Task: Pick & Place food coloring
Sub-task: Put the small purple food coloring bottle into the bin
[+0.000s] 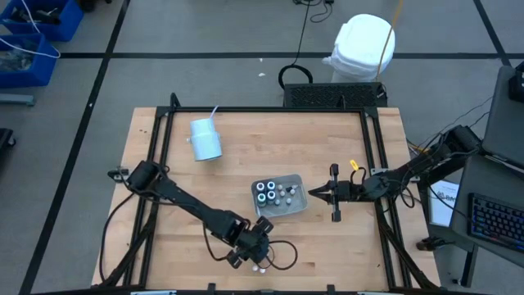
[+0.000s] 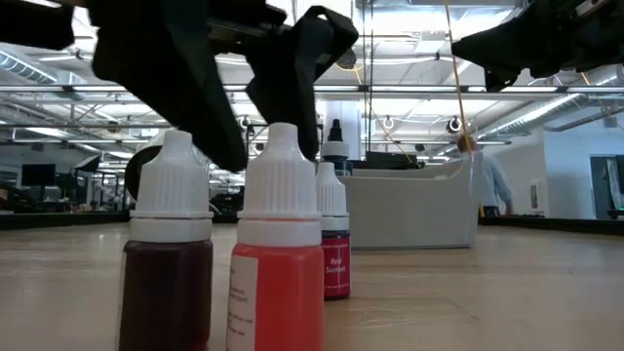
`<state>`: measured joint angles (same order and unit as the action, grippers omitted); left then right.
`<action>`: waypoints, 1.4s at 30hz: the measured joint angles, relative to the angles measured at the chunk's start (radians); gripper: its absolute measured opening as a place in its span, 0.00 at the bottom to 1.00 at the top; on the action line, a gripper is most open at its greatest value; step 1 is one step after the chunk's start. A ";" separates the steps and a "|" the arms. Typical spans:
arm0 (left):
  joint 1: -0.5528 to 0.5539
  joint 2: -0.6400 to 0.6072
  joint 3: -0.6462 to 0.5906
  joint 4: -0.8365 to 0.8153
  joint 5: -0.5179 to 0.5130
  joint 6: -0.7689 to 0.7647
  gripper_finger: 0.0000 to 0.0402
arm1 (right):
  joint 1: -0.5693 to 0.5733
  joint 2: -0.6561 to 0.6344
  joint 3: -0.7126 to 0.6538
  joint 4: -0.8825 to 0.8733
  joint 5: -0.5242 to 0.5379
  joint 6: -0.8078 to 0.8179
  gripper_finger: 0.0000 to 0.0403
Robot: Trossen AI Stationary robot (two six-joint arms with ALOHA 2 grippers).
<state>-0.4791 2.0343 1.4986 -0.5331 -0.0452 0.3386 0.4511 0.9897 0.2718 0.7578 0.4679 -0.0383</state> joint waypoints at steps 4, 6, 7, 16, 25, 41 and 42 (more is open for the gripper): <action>0.001 0.009 0.000 -0.008 -0.007 0.031 0.51 | 0.000 0.000 0.000 -0.001 0.000 0.000 0.01; 0.001 0.009 0.000 0.002 -0.007 0.057 0.51 | 0.000 0.000 0.000 -0.004 0.000 0.000 0.01; 0.001 0.009 0.000 0.005 -0.008 0.065 0.51 | 0.000 0.000 0.000 -0.003 0.000 0.000 0.01; 0.007 0.009 0.000 -0.034 -0.006 0.162 0.51 | 0.000 0.000 0.000 -0.006 0.000 0.001 0.01; 0.008 0.009 0.000 -0.042 -0.005 0.121 0.51 | 0.000 0.000 0.000 -0.006 0.001 -0.008 0.01; -0.040 0.009 0.000 -0.046 -0.098 0.267 0.51 | 0.000 0.007 0.000 -0.007 0.003 0.034 0.01; -0.041 0.009 0.000 -0.040 -0.093 0.269 0.51 | 0.000 0.011 0.000 -0.009 0.003 0.033 0.01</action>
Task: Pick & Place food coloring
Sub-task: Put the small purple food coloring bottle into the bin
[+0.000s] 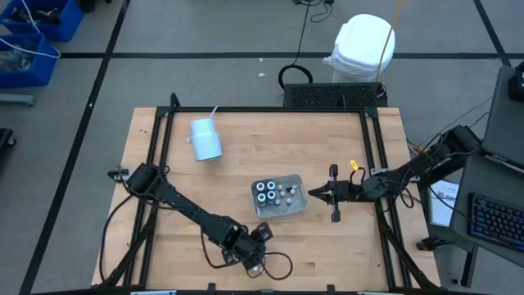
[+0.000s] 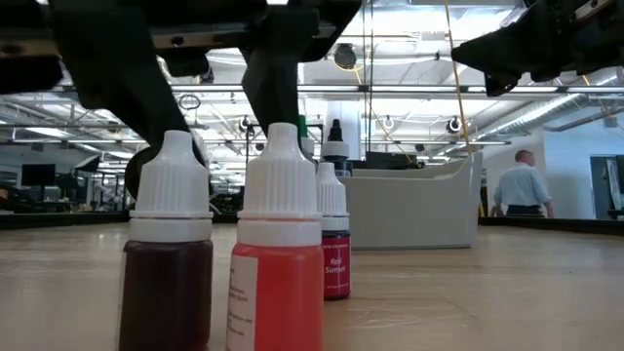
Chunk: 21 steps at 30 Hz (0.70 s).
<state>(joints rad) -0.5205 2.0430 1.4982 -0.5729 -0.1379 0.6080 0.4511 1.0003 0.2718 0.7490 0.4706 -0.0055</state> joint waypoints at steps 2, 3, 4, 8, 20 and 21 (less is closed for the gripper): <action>0.000 0.000 0.000 0.007 0.013 0.002 0.51 | 0.000 0.009 0.000 0.003 0.001 -0.004 0.01; 0.001 0.000 0.000 0.009 0.018 0.007 0.51 | 0.000 0.012 0.000 0.001 0.003 -0.004 0.01; 0.003 0.000 0.000 0.010 0.025 0.018 0.51 | 0.000 0.013 0.000 0.000 0.003 -0.007 0.01; 0.016 0.008 -0.004 0.060 0.041 0.052 0.51 | -0.001 0.012 0.000 0.002 0.004 -0.011 0.01; 0.050 0.026 -0.008 0.026 0.114 0.051 0.51 | -0.001 0.012 0.000 0.006 0.004 -0.007 0.01; 0.050 0.026 -0.009 0.018 0.114 0.048 0.51 | -0.001 0.012 0.000 0.005 0.004 -0.007 0.01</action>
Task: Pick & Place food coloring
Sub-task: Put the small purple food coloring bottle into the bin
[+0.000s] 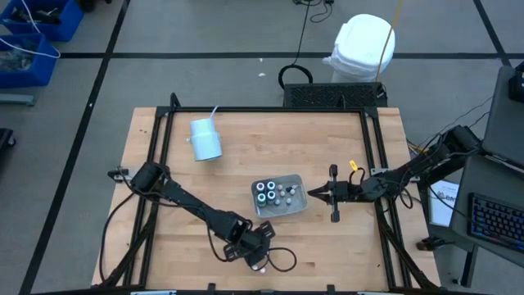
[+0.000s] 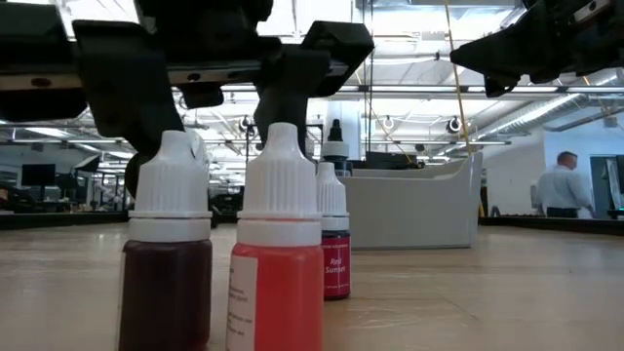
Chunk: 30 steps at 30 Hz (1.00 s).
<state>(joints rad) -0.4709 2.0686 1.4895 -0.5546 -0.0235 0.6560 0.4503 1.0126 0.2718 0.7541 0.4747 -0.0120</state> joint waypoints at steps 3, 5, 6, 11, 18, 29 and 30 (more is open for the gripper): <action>0.000 0.000 0.000 0.004 0.000 0.001 0.51 | 0.000 0.000 0.000 0.000 0.000 0.000 0.01; 0.002 0.000 0.000 0.003 0.000 0.001 0.51 | 0.000 0.000 0.000 0.000 0.000 0.000 0.01; 0.004 0.000 -0.003 0.007 0.000 0.002 0.51 | 0.000 0.000 0.000 0.000 0.000 0.000 0.01; 0.024 0.000 -0.034 0.022 0.047 0.002 0.51 | 0.000 0.000 0.000 -0.002 0.000 0.013 0.01; 0.040 0.000 -0.056 0.051 0.053 -0.012 0.51 | 0.000 0.000 0.000 -0.009 0.000 0.027 0.01; 0.037 0.000 -0.055 0.114 0.106 -0.011 0.51 | 0.000 0.000 0.000 -0.025 0.000 0.027 0.01; 0.037 0.000 -0.055 0.116 0.106 -0.011 0.51 | 0.000 0.000 0.000 -0.025 0.000 0.027 0.01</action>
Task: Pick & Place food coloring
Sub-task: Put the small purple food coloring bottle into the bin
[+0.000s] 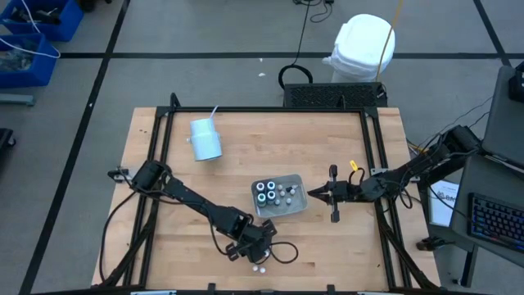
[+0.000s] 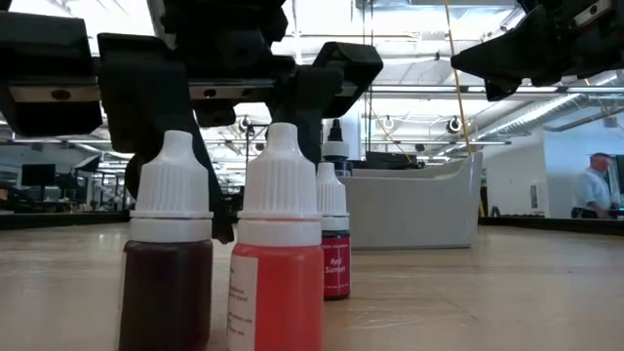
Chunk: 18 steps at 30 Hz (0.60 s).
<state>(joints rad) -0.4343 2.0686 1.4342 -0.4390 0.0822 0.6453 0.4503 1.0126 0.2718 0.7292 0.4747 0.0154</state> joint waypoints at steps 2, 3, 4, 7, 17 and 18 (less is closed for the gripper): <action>0.000 0.000 0.000 -0.001 -0.001 0.000 0.51 | 0.000 0.000 0.000 0.000 0.000 0.000 0.01; 0.001 0.000 0.000 -0.001 -0.003 0.000 0.51 | 0.000 0.000 0.000 0.000 0.000 0.000 0.01; 0.001 0.000 0.000 -0.001 -0.003 0.000 0.51 | 0.000 0.000 0.000 0.000 0.000 0.000 0.01; 0.001 0.000 0.000 -0.001 -0.003 0.000 0.47 | 0.000 0.000 0.000 0.000 0.000 0.000 0.01; 0.001 0.000 0.001 -0.004 -0.004 -0.020 0.22 | 0.000 0.000 0.000 0.000 0.000 0.000 0.01; 0.001 0.000 0.001 -0.003 -0.004 -0.023 0.20 | 0.000 0.000 0.000 0.000 0.000 0.000 0.01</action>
<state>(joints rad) -0.4332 2.0682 1.4353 -0.4423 0.0784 0.6224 0.4503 1.0126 0.2718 0.7290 0.4747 0.0151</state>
